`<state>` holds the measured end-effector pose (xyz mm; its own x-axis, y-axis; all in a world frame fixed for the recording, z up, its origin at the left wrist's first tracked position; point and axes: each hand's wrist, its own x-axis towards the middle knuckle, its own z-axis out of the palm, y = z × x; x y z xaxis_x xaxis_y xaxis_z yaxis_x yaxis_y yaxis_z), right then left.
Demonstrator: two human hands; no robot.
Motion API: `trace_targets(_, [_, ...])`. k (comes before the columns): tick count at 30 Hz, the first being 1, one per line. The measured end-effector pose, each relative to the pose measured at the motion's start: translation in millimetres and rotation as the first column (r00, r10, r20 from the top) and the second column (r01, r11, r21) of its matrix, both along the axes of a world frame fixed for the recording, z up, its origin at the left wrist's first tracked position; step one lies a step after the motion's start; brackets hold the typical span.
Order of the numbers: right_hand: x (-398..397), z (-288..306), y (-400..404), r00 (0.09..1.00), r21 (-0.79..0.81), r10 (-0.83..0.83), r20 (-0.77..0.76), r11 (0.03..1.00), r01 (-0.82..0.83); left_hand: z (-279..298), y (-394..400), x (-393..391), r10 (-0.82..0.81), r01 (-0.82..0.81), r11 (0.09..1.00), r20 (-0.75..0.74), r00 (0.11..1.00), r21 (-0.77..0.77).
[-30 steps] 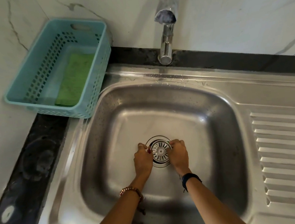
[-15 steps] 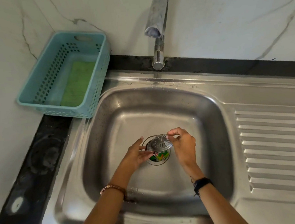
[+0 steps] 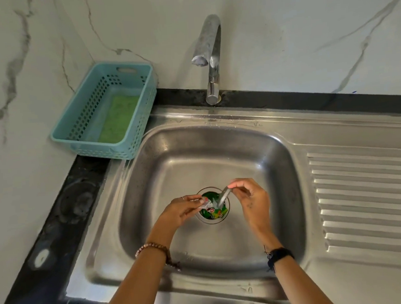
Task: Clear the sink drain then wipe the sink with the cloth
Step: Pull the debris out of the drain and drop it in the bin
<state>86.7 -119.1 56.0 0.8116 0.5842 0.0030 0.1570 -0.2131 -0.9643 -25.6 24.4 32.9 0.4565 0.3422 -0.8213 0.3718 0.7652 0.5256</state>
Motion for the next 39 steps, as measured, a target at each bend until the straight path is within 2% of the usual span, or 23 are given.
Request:
trace_targets(4, [2.0,-7.2,-2.6,0.999,-0.01,-0.041,0.008,0.999,0.041,-25.5,-4.2,12.3,0.026,0.007,0.973,-0.14,0.99,0.23])
trace_targets(7, [1.2,-14.0,-4.0,0.998,0.002,-0.05,-0.023,0.999,0.05,-42.8,-5.7,23.7,-0.049,0.12,0.929,-0.205,0.978,0.351])
trace_targets(11, [-2.1,-17.9,-4.9,0.991,0.056,-0.071,-0.115,0.995,0.078,-46.4,-4.7,29.0,-0.169,0.285,0.814,-0.263,0.95,0.506])
trace_targets(13, [-5.2,-16.6,-4.4,0.984,0.123,-0.08,-0.162,0.987,0.1,-41.0,-5.3,29.0,-0.153,0.328,0.76,-0.336,0.93,0.562])
trace_targets(14, [-6.7,-15.2,-4.1,0.98,0.16,-0.079,-0.181,0.981,0.109,-36.1,-6.4,28.5,-0.139,0.312,0.775,-0.333,0.933,0.549])
trace_targets(15, [-8.1,-13.1,-3.7,0.977,0.194,-0.075,-0.2,0.974,0.114,-29.6,-7.9,28.1,-0.144,0.274,0.827,-0.287,0.947,0.49])
trace_targets(17, [-8.9,-7.0,-3.1,0.968,0.247,-0.062,-0.242,0.961,0.123,-10.2,-13.6,27.0,-0.205,0.229,0.945,-0.124,0.971,0.232])
trace_targets(18, [-8.7,-4.3,-3.2,0.96,0.263,-0.059,-0.275,0.955,0.134,-1.6,-15.9,25.3,-0.224,0.228,0.967,-0.048,0.974,0.116])
trace_targets(20, [-7.2,3.5,-7.4,0.933,0.282,-0.06,-0.354,0.945,0.167,9.9,-16.2,21.9,-0.195,0.193,0.98,0.034,0.98,0.05])
trace_targets(24, [-0.9,19.6,-22.2,0.905,0.264,-0.06,-0.421,0.946,0.186,28.5,-10.8,17.9,-0.163,0.149,0.979,0.096,0.982,0.137])
trace_targets(29, [10.2,28.5,-47.2,0.89,0.239,-0.148,-0.431,0.933,0.271,50.8,-25.2,37.7,-0.261,0.224,0.932,0.101,0.96,0.285])
trace_targets(35, [34.2,40.9,-90.0,0.884,0.245,-0.269,-0.383,0.893,0.378,69.2,-65.3,82.0,-0.367,0.293,0.892,0.174,0.914,0.345])
trace_targets(39, [54.8,41.5,-122.2,0.829,0.092,-0.415,-0.374,0.873,0.479,74.1,-100.4,113.5,-0.406,0.319,0.878,0.202,0.891,0.357])
